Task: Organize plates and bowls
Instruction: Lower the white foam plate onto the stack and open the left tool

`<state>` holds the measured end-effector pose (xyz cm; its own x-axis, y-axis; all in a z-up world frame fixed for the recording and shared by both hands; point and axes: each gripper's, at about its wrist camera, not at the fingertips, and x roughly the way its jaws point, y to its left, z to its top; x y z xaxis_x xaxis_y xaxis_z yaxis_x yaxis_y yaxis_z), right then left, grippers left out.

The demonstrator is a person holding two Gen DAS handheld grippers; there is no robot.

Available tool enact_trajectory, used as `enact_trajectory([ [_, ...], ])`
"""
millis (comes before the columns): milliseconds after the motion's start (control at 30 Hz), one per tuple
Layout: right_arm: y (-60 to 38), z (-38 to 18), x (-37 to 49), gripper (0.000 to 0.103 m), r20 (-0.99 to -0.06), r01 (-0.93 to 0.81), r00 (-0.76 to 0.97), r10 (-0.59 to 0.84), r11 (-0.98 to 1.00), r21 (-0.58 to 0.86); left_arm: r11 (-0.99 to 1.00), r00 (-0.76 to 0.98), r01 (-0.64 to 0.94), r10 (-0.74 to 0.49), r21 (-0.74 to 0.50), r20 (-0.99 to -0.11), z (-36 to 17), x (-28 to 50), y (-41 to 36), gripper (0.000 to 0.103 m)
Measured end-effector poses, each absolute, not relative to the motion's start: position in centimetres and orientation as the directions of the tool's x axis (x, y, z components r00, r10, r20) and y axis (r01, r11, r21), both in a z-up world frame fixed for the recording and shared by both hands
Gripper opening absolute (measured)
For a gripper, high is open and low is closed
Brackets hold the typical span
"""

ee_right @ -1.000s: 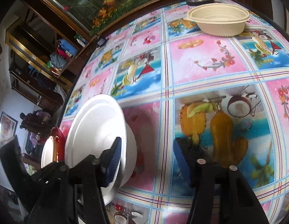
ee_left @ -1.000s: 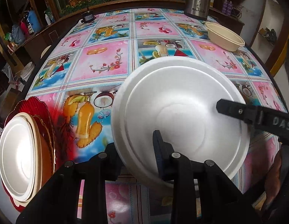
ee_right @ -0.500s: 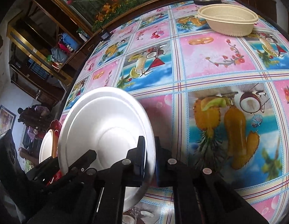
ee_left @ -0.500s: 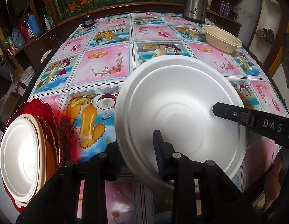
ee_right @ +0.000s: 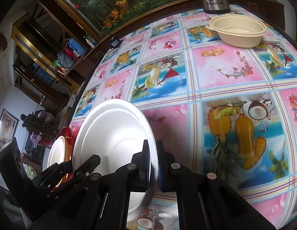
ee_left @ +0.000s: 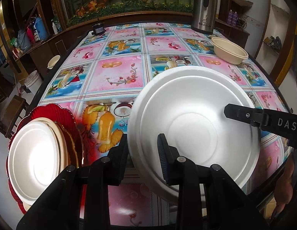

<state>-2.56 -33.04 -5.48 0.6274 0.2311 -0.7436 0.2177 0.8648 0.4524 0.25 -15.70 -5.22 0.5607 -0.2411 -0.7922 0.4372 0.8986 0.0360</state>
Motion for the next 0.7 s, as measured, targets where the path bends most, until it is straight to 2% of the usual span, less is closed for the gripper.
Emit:
enact_trajectory([
  [333,-30.0,-2.2,-3.1,0.006,-0.7,0.152,0.664,0.263,0.869,0.47,0.912,0.603,0.409,-0.278,-0.009,-0.748,-2.8,-0.6,-12.2,0.028],
  [600,-25.4,1.0,-1.1,0.007,-0.62,0.036,0.673,0.403,0.82,0.571,0.955,0.693,0.294,-0.247,-0.047,-0.678,0.9,-0.4,-5.6,0.028],
  [700,-22.4,1.7,0.4,0.006,-0.606,-0.018,0.654,0.453,0.81,0.586,0.973,0.724,0.226,-0.204,-0.052,-0.659,1.7,0.1,-2.6,0.036],
])
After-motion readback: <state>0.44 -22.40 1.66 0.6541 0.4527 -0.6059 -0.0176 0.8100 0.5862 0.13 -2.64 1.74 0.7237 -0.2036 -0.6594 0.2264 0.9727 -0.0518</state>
